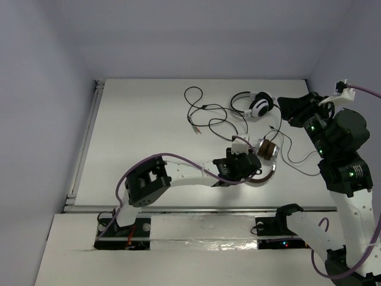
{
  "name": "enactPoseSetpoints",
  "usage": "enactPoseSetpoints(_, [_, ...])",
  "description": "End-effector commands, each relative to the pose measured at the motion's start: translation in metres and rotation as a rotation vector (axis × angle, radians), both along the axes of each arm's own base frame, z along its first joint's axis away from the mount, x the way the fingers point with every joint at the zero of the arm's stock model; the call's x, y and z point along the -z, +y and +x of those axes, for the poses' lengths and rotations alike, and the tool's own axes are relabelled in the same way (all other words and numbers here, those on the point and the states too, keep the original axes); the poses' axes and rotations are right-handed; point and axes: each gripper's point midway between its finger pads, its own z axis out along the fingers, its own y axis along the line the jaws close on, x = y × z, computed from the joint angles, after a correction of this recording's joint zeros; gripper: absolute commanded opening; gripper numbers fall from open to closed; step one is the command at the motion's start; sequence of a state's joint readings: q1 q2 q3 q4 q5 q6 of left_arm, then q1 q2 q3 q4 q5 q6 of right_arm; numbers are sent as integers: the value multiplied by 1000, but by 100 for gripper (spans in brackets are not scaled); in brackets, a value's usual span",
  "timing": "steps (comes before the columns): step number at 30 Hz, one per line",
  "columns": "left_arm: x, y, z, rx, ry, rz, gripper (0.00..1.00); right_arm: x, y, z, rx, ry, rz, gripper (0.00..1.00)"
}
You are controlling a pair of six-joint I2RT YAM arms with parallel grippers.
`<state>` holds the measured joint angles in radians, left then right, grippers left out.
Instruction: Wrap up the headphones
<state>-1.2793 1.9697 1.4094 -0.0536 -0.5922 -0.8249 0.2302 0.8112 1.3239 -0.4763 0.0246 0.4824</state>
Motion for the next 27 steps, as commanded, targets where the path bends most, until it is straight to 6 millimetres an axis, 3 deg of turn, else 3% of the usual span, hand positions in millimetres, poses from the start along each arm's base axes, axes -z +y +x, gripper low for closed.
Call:
enactPoseSetpoints(1, [-9, -5, 3, -81, 26, -28, 48, 2, 14, -11, -94, -18, -12, 44])
enactPoseSetpoints(4, [5, -12, 0, -71, 60, -17, 56, 10, 15, -16, -108, -12, -14, 45])
enactPoseSetpoints(7, [21, -13, -10, -66, 98, -2, 58, 10, 13, -24, -106, -25, -14, 45])
enactPoseSetpoints(14, [49, -27, -9, -48, 124, 68, 56, 11, 22, -35, -173, -43, -1, 45])
enactPoseSetpoints(17, [51, -28, -6, -53, 115, 90, 51, 15, 26, -37, -193, -44, 6, 45])
enactPoseSetpoints(22, [62, 2, -5, -92, 88, 164, 27, 20, 28, -34, -200, -33, 11, 45])
enactPoseSetpoints(24, [57, 18, 8, -132, 80, 174, 16, 22, 30, -32, -209, -27, 18, 45])
enactPoseSetpoints(27, [46, 46, 26, -199, 11, 224, 16, 28, 32, -27, -214, -9, 24, 45])
